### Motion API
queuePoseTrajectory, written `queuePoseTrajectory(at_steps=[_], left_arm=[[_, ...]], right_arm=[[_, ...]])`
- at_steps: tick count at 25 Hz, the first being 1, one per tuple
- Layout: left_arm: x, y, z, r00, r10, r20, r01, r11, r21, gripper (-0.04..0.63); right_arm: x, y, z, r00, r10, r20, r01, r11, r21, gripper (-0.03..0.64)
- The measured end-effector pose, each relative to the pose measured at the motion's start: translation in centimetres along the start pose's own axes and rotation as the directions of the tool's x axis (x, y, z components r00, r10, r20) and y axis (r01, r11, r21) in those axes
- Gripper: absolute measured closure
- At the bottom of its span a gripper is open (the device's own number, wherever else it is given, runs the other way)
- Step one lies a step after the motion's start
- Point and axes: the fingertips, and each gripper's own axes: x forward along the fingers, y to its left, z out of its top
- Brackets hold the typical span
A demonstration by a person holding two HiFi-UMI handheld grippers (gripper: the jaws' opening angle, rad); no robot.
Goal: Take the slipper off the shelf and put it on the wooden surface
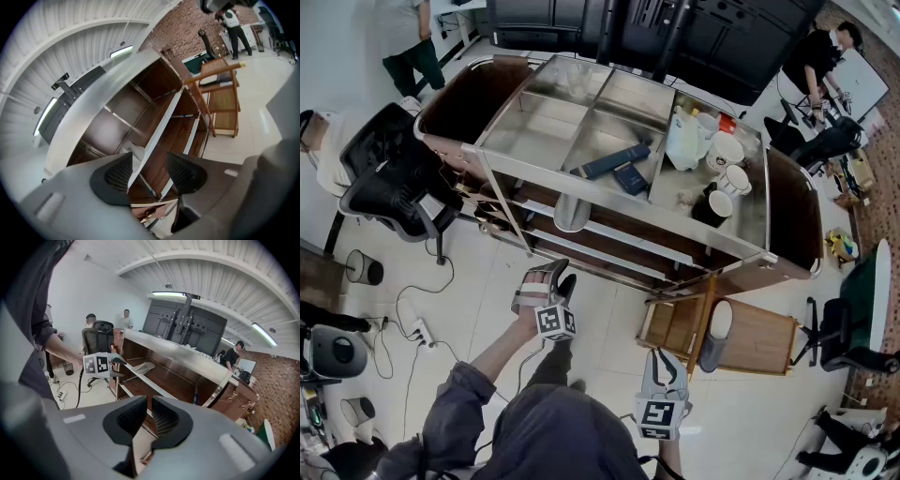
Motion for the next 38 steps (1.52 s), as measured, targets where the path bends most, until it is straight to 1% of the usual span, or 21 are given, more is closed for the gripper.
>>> queuePoseTrajectory(at_steps=[1, 5, 9, 12, 13, 14, 15, 16, 18, 19, 21, 24, 26, 28, 32, 35, 38], left_arm=[[2.1, 0.9, -0.9, 1.0, 0.013, -0.016, -0.013, 1.0, 0.026, 0.332], [10.1, 4.3, -3.7, 0.997, 0.062, -0.056, -0.054, 0.99, 0.134, 0.303], [15.3, 4.7, -6.2, 0.992, 0.036, -0.122, -0.009, 0.976, 0.218, 0.288], [18.0, 4.8, -8.0, 0.985, 0.055, -0.163, -0.011, 0.966, 0.258, 0.297], [18.4, 4.9, -8.2, 0.984, 0.055, -0.168, -0.01, 0.966, 0.259, 0.331], [18.5, 5.1, -8.0, 0.985, 0.049, -0.163, -0.007, 0.969, 0.247, 0.388], [18.2, 5.4, -7.5, 0.988, 0.042, -0.148, -0.007, 0.974, 0.227, 0.428], [17.8, 6.0, -6.9, 0.991, 0.048, -0.126, -0.021, 0.977, 0.212, 0.451], [16.9, 7.6, -6.2, 0.991, 0.11, -0.075, -0.092, 0.973, 0.211, 0.491], [16.3, 8.3, -5.9, 0.989, 0.141, -0.054, -0.127, 0.969, 0.21, 0.504], [14.7, 9.3, -5.3, 0.983, 0.179, -0.028, -0.17, 0.966, 0.192, 0.515], [11.0, 9.1, -4.4, 0.979, 0.206, -0.008, -0.202, 0.966, 0.162, 0.517], [7.5, 7.7, -3.7, 0.978, 0.21, 0.005, -0.208, 0.966, 0.155, 0.517], [3.0, 5.0, -2.6, 0.98, 0.197, 0.015, -0.197, 0.968, 0.158, 0.517], [-6.1, -2.6, 1.1, 0.988, 0.152, 0.039, -0.157, 0.973, 0.168, 0.517], [-12.4, -8.5, 5.3, 0.987, 0.149, 0.061, -0.157, 0.974, 0.163, 0.516], [-18.8, -14.7, 10.4, 0.987, 0.128, 0.091, -0.141, 0.979, 0.15, 0.515]], right_arm=[[1.0, -0.6, 0.4, 1.0, -0.011, -0.01, 0.011, 1.0, 0.005, 0.584], [4.7, -2.6, 2.3, 0.998, -0.044, -0.046, 0.046, 0.999, 0.027, 0.584], [6.6, -3.3, 3.4, 0.993, -0.061, -0.106, 0.065, 0.997, 0.039, 0.584], [7.4, -3.6, 3.5, 0.988, -0.068, -0.138, 0.074, 0.996, 0.042, 0.588], [7.5, -3.7, 3.3, 0.987, -0.069, -0.146, 0.076, 0.996, 0.045, 0.588], [7.5, -3.8, 3.0, 0.986, -0.07, -0.154, 0.078, 0.996, 0.048, 0.588], [7.4, -3.8, 2.7, 0.984, -0.071, -0.163, 0.08, 0.996, 0.049, 0.589], [7.2, -3.7, 2.5, 0.983, -0.073, -0.171, 0.083, 0.995, 0.05, 0.591], [6.6, -3.5, 1.9, 0.98, -0.08, -0.181, 0.092, 0.994, 0.057, 0.591], [6.2, -3.4, 1.5, 0.98, -0.085, -0.182, 0.098, 0.993, 0.062, 0.592], [5.1, -3.2, 0.7, 0.98, -0.099, -0.175, 0.113, 0.991, 0.071, 0.594], [2.7, -2.8, -0.9, 0.979, -0.127, -0.158, 0.142, 0.986, 0.084, 0.599], [0.6, -2.5, -2.4, 0.979, -0.142, -0.144, 0.157, 0.983, 0.097, 0.601], [-2.2, -2.5, -4.3, 0.98, -0.152, -0.126, 0.166, 0.98, 0.11, 0.607], [-9.8, -2.6, -9.1, 0.978, -0.19, -0.08, 0.2, 0.971, 0.13, 0.611], [-16.3, -2.7, -14.5, 0.973, -0.229, -0.04, 0.232, 0.96, 0.159, 0.612], [-23.9, -2.9, -19.9, 0.966, -0.254, -0.042, 0.257, 0.953, 0.162, 0.614]])
